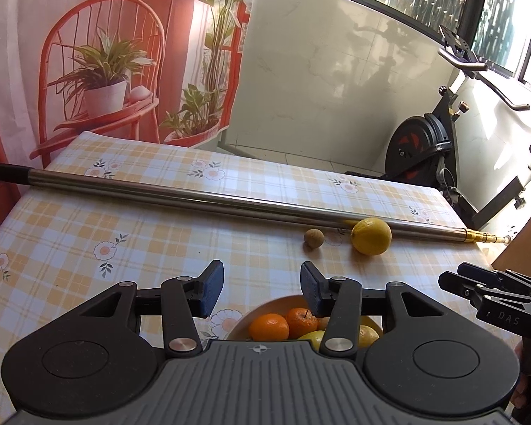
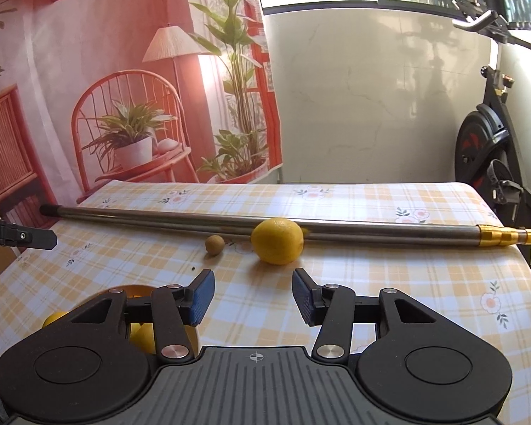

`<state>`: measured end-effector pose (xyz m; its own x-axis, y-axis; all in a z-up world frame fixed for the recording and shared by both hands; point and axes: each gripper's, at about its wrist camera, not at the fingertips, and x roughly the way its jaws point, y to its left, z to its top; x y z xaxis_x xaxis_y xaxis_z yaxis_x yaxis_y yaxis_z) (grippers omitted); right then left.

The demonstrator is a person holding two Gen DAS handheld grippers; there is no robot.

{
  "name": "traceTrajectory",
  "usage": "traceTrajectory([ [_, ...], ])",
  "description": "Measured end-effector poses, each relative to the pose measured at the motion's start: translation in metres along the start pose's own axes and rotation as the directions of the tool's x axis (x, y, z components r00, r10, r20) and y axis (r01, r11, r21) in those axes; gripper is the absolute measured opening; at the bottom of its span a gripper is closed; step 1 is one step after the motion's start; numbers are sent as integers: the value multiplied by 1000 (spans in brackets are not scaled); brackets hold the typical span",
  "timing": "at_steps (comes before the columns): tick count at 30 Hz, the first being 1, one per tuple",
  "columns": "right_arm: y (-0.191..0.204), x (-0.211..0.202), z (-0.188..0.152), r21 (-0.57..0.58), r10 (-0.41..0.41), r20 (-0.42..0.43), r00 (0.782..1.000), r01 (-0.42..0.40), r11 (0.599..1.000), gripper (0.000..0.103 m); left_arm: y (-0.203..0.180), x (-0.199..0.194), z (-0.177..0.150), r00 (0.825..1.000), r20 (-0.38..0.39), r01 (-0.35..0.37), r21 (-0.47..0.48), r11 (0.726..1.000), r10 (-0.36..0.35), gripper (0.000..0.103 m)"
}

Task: Organize fruits
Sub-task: 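Move both open grippers toward the lemon and kiwi by the pole, then grasp the yellow lemon with the right gripper while the left grasps the brown kiwi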

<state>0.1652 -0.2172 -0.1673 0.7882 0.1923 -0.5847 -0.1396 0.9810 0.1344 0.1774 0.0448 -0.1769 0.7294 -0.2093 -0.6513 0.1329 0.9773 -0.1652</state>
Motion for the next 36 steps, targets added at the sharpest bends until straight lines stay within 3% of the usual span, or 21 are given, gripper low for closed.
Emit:
traceTrajectory([
  [5,-3,16,10,-49,-11,-1,1000,11,999,58,-1,10,9,1000,7,2,-3,1000,-2,50],
  [15,-7,74,30,-119,-14,-11,1000,12,993,72,0,38,25,1000,3,9,-24,1000,-9,50],
  [24,1,144,39,-207,-32,-78,996,15,978,72,1,66,36,999,-40,19,-34,999,-20,50],
  [31,0,176,34,-252,-58,-148,987,19,967,72,-2,87,39,996,-79,44,-32,999,-46,50],
  [36,-2,185,30,-220,-52,-167,985,14,975,61,-11,103,40,992,-107,64,-26,998,-67,50],
])
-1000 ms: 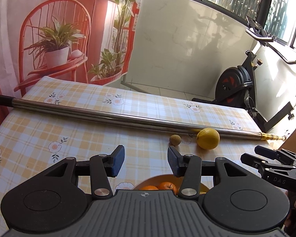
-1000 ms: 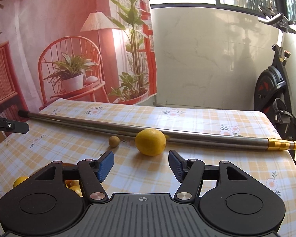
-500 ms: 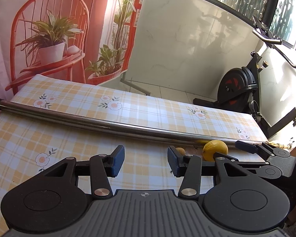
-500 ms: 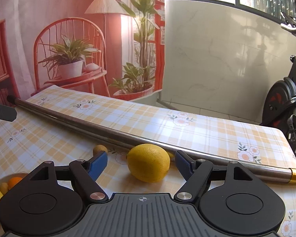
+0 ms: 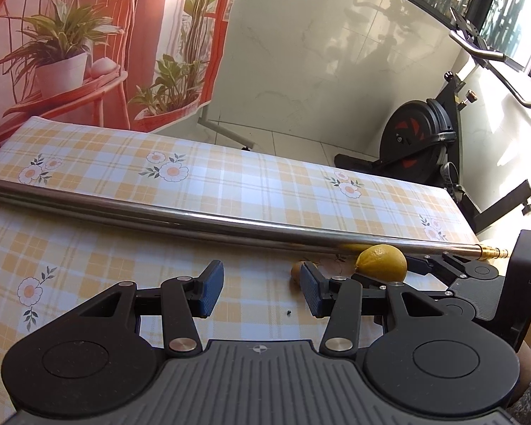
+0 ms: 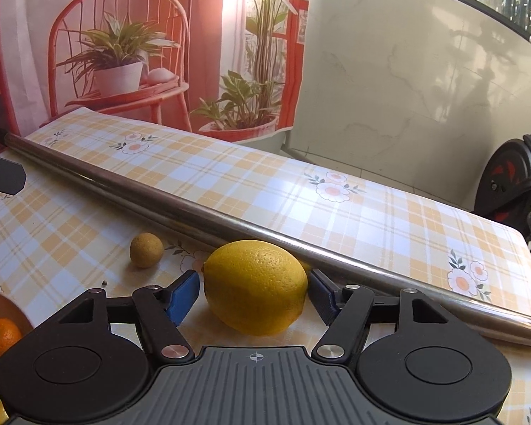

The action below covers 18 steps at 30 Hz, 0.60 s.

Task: Organize fruits
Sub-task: 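Grasp the yellow lemon with the right gripper while the left grasps the brown kiwi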

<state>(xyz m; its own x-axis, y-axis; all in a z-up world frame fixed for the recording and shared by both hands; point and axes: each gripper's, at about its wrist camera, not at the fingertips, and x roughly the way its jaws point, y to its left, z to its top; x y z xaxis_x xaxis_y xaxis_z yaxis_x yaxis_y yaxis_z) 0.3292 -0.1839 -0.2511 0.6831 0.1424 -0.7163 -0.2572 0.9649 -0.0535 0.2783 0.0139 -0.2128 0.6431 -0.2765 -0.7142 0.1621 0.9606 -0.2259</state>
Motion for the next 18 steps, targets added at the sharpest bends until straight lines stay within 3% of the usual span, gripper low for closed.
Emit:
traceTrajectory([
  [9,-17,-7,-9,115,36,3,999,-36,993,58,-7,26,3,998,-52,48,13,999,-47,50],
  [18,-37,-38,-36,285,53,30,998,-60,957,58,-16,70,7,989,-122,82,-9,997,-83,50],
])
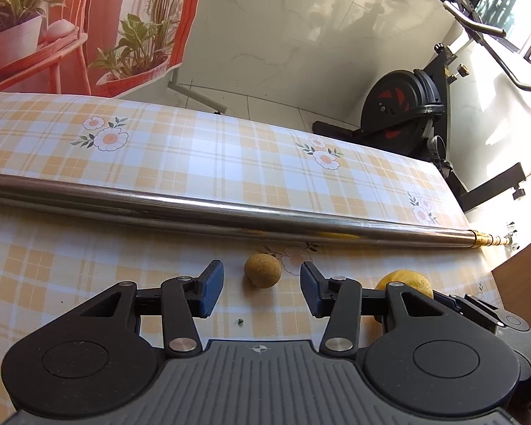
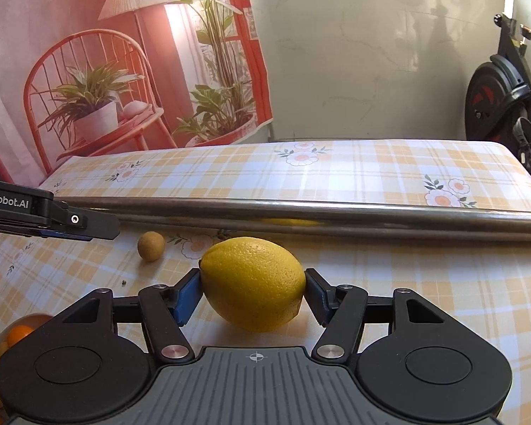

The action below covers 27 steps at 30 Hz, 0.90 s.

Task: Organize fruits
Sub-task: 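Grasp the yellow lemon with the right gripper while the left grasps the brown kiwi, then carry the lemon and kiwi over the white plate with both grippers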

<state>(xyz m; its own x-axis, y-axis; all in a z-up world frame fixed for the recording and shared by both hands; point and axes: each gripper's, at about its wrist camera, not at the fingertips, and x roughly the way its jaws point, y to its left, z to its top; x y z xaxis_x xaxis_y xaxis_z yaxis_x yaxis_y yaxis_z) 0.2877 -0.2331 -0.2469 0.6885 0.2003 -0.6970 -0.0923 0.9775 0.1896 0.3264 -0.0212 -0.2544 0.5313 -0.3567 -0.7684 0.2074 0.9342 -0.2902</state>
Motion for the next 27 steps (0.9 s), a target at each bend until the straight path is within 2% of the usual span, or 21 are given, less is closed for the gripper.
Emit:
traceTrajectory([
  [4,-14,-16,-9,62,-9,19,1000,8,998,58,-6,15,1,1000,-10,-2,12,1000,2,49],
  [7,-18,-26,-14,76,-15,35,999,13,997,58,-11,22,-1,1000,-16,-7,28,1000,8,41],
  [12,-22,-42,-21,95,-11,56,998,6,995,58,-17,30,-1,999,-12,-36,49,998,37,41],
  [15,-24,-48,-23,113,-8,62,998,1,994,58,-16,33,-2,998,-24,-52,45,998,54,34],
  [20,-24,-55,-24,115,-5,60,998,-2,993,58,-15,32,-4,997,-21,-70,60,996,72,27],
  [27,-19,-63,-24,126,8,67,998,-16,992,58,-14,14,-7,999,5,-41,96,995,40,27],
])
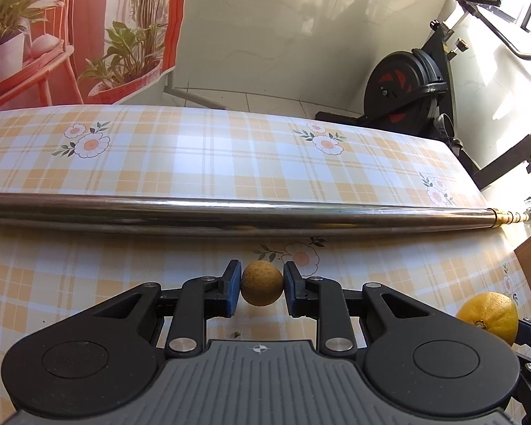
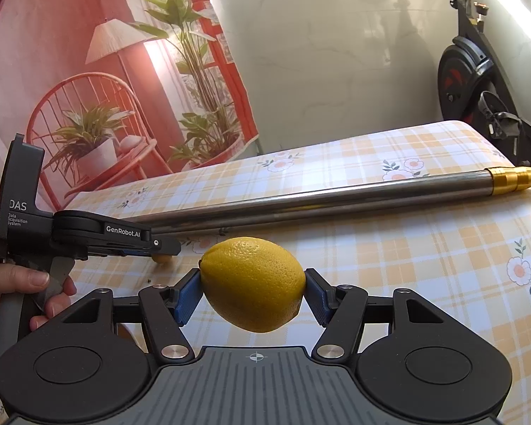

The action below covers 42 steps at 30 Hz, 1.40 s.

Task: Organize fruits
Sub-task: 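Carry the lemon and kiwi over the white plate with both grippers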

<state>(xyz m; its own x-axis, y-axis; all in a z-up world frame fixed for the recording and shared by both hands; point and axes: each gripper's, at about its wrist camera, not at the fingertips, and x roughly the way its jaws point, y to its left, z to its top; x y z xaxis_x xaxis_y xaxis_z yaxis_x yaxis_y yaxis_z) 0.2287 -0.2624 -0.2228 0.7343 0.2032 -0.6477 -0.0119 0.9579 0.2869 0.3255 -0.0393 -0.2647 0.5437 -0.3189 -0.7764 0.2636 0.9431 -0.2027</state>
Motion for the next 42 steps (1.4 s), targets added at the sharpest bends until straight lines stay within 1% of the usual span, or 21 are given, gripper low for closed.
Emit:
traceTrajectory([
  [5,8,-9,-3,8,15,-4,1000,-15,1000,58,-2,-35,-8,999,35,24,53,998,-26,27],
  [10,24,-22,-11,-13,29,-13,1000,-29,1000,58,2,-81,-27,997,58,48,91,995,-54,27],
  [14,40,-32,-18,-39,52,-26,998,-53,998,58,10,-116,-48,996,66,59,100,993,-65,27],
  [16,47,-37,-21,-46,68,-31,997,-70,997,58,15,-130,-59,995,65,74,89,993,-80,27],
  [19,63,-44,-27,-88,77,-43,996,-81,993,58,20,-147,-76,994,62,84,80,993,-89,27],
  [21,72,-48,-30,-109,85,-45,995,-90,990,58,23,-153,-83,995,61,78,76,994,-83,27],
  [24,85,-54,-34,-135,106,-53,993,-112,984,58,26,-162,-94,993,60,96,66,993,-99,27],
  [26,95,-58,-36,-158,122,-65,990,-130,979,58,26,-165,-100,993,57,104,68,992,-108,27],
  [28,104,-59,-40,-181,138,-84,987,-151,972,58,27,-166,-106,993,58,97,73,993,-101,27],
  [34,130,-56,-55,-247,155,-156,976,-191,950,58,36,-167,-114,992,57,109,43,993,-111,27],
  [42,157,-47,-67,-331,154,-218,964,-221,917,58,45,-169,-119,993,54,106,11,994,-106,27],
])
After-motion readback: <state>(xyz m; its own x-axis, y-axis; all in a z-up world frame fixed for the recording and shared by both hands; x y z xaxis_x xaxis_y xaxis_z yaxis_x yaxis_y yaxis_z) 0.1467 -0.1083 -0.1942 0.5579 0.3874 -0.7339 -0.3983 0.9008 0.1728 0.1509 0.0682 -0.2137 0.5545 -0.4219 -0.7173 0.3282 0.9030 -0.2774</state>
